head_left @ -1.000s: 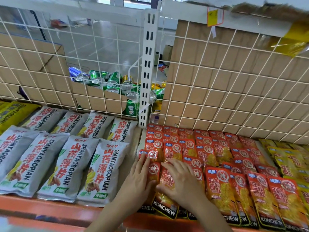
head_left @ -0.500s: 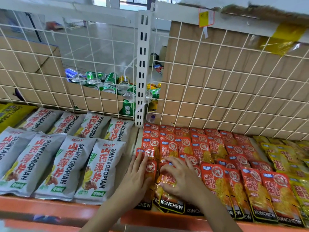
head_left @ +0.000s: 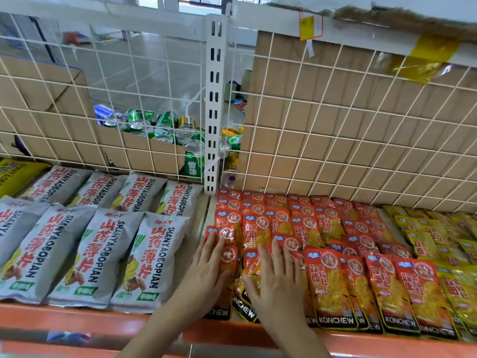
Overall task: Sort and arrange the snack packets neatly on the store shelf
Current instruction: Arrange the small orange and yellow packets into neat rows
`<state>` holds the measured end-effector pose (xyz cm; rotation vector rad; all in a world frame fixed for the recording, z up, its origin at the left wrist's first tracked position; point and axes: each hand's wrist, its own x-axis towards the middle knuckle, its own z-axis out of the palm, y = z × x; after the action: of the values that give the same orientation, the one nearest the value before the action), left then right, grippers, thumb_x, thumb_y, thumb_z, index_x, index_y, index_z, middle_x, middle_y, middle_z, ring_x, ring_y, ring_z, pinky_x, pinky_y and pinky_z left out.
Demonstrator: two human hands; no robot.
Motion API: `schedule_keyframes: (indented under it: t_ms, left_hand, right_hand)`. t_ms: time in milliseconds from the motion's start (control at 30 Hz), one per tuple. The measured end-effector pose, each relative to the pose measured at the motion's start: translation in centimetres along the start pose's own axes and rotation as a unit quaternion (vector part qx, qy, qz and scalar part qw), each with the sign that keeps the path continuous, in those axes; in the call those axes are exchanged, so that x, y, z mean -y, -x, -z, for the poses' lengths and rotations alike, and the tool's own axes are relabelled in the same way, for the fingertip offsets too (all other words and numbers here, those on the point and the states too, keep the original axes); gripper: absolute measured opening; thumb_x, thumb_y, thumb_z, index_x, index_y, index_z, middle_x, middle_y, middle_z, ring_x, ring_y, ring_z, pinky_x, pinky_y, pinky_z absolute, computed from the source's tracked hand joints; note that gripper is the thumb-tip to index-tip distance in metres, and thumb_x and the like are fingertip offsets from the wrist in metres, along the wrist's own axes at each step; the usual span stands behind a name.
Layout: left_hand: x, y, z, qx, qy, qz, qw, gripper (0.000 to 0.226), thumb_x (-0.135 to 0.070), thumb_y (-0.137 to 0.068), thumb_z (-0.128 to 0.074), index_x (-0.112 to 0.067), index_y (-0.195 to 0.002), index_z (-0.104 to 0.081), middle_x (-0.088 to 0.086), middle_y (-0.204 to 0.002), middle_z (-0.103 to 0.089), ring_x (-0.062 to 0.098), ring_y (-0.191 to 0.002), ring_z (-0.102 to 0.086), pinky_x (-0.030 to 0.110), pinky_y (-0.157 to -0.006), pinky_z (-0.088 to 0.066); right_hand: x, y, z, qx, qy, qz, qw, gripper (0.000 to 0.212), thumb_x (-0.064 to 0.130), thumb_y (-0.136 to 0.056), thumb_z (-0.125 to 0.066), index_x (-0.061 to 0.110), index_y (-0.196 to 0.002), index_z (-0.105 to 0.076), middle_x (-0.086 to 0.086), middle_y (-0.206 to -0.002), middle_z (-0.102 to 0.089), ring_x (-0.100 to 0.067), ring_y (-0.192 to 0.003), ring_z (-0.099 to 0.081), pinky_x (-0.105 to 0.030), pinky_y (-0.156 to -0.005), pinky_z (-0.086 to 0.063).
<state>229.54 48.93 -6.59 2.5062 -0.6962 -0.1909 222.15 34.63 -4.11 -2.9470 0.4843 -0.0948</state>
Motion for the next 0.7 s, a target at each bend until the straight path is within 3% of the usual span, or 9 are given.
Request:
schedule_keyframes:
  t_ms: [67, 133, 300, 433, 533, 567, 633, 700]
  left_hand:
    - [0.0, 0.0, 0.0, 0.000, 0.002, 0.003, 1.000, 0.072, -0.052, -0.090, -0.024, -0.025, -0.147, 0.010, -0.012, -0.146, 0.028, 0.007, -0.136, 0.027, 0.024, -0.110, 0.011]
    - [-0.2, 0.0, 0.1, -0.002, 0.004, -0.001, 1.000, 0.073, -0.050, -0.087, -0.023, -0.024, -0.147, 0.009, -0.011, -0.146, 0.028, 0.007, -0.136, 0.027, 0.024, -0.109, 0.011]
    - [-0.1, 0.0, 0.1, -0.001, 0.004, 0.004, 1.000, 0.068, -0.049, -0.097, -0.029, -0.025, -0.147, 0.010, -0.012, -0.145, 0.028, 0.009, -0.138, 0.025, 0.023, -0.110, 0.011]
    - [0.0, -0.1, 0.0, -0.006, -0.002, -0.001, 1.000, 0.074, -0.058, -0.090, -0.024, -0.025, -0.148, 0.007, -0.011, -0.148, 0.024, 0.010, -0.140, 0.023, 0.023, -0.110, 0.011]
    - [0.1, 0.0, 0.0, -0.004, 0.002, 0.000, 1.000, 0.086, -0.067, -0.074, -0.009, -0.025, -0.147, 0.008, -0.014, -0.143, 0.028, 0.008, -0.138, 0.025, 0.023, -0.110, 0.011]
    - [0.0, -0.1, 0.0, -0.005, 0.002, 0.000, 1.000, 0.088, -0.067, -0.071, -0.006, -0.025, -0.147, 0.008, -0.014, -0.143, 0.029, 0.008, -0.137, 0.026, 0.023, -0.110, 0.011]
    - [-0.2, 0.0, 0.1, -0.006, -0.002, -0.002, 1.000, 0.082, -0.064, -0.079, -0.014, -0.025, -0.147, 0.009, -0.014, -0.143, 0.030, 0.006, -0.134, 0.028, 0.023, -0.109, 0.012]
    - [-0.5, 0.1, 0.4, -0.007, 0.002, 0.000, 1.000, 0.071, -0.052, -0.094, -0.029, -0.024, -0.147, 0.010, -0.013, -0.145, 0.028, 0.004, -0.133, 0.029, 0.022, -0.108, 0.012]
  right_hand:
    - [0.5, 0.0, -0.5, 0.006, 0.022, -0.028, 0.999, 0.079, 0.066, -0.089, -0.007, 0.017, -0.121, -0.061, -0.012, -0.126, -0.059, -0.034, -0.116, -0.057, -0.053, -0.103, -0.035]
    - [0.8, -0.3, -0.9, 0.031, 0.034, -0.032, 0.998, 0.083, 0.070, -0.086, -0.009, 0.016, -0.120, -0.062, -0.014, -0.126, -0.059, -0.036, -0.116, -0.056, -0.053, -0.101, -0.026]
    - [0.7, -0.7, -1.1, 0.042, 0.047, -0.014, 0.998, 0.070, 0.066, -0.069, -0.035, 0.022, -0.113, -0.067, -0.011, -0.125, -0.061, -0.035, -0.115, -0.057, -0.052, -0.097, -0.022]
    - [0.9, -0.7, -0.7, 0.054, 0.049, -0.003, 0.997, 0.068, 0.067, -0.067, -0.035, 0.026, -0.112, -0.066, -0.007, -0.123, -0.062, -0.033, -0.114, -0.058, -0.058, -0.096, -0.021]
    - [0.9, -0.8, -0.4, 0.053, 0.039, -0.009, 0.998, 0.067, 0.065, -0.069, -0.034, 0.027, -0.115, -0.065, -0.007, -0.127, -0.060, -0.032, -0.118, -0.056, -0.061, -0.100, -0.032]
    - [0.8, -0.9, -0.2, 0.059, 0.028, -0.001, 0.998, 0.067, 0.063, -0.071, -0.034, 0.028, -0.122, -0.059, -0.008, -0.135, -0.053, -0.034, -0.126, -0.048, -0.060, -0.102, -0.028]
    - [0.2, -1.2, -0.1, 0.056, 0.028, 0.058, 0.996, 0.070, 0.062, -0.079, -0.025, 0.033, -0.143, -0.029, -0.006, -0.156, -0.015, -0.032, -0.144, -0.006, -0.054, -0.109, 0.001]
    - [-0.7, -1.5, 0.0, 0.074, 0.013, 0.108, 0.991, 0.082, 0.067, -0.071, -0.005, 0.037, -0.147, -0.004, 0.002, -0.156, 0.015, -0.022, -0.137, 0.028, -0.046, -0.106, 0.018]
